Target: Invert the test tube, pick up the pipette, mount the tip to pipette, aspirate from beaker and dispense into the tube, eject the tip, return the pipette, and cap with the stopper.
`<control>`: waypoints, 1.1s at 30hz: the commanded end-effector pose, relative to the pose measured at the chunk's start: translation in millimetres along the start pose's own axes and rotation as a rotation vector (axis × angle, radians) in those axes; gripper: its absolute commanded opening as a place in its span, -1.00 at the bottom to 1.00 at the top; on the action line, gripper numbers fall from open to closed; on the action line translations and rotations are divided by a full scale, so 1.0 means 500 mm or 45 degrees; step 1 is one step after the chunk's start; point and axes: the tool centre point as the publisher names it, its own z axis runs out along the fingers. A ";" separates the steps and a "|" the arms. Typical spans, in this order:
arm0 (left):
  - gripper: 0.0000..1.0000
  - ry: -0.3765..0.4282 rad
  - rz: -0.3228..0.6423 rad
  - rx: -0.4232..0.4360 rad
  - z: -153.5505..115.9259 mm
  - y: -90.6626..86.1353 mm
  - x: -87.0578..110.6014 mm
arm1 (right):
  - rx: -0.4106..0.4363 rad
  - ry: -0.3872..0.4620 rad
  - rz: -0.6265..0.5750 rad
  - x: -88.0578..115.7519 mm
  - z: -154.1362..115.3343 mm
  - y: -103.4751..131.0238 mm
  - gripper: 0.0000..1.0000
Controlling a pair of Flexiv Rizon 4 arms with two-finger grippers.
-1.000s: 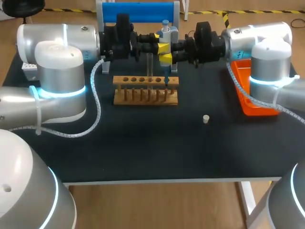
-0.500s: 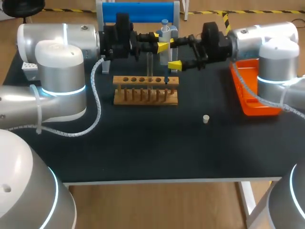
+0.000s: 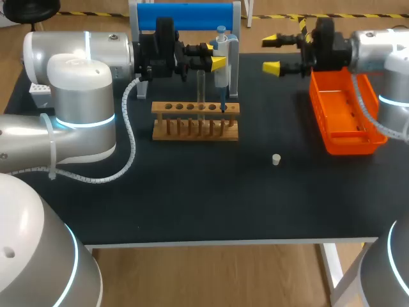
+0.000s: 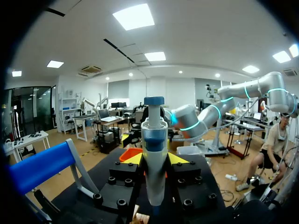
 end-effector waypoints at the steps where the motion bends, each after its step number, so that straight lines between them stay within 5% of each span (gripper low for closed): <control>1: -1.00 0.000 0.002 0.004 0.001 0.002 -0.001 | 0.036 -0.029 0.001 -0.050 -0.007 0.008 1.00; 14: -1.00 0.000 0.002 0.004 0.001 0.002 -0.001 | 0.139 -0.151 -0.015 -0.193 0.058 0.034 1.00; 33: -1.00 0.000 0.002 0.004 0.001 0.002 -0.001 | 0.208 -0.203 0.000 -0.261 0.134 0.030 1.00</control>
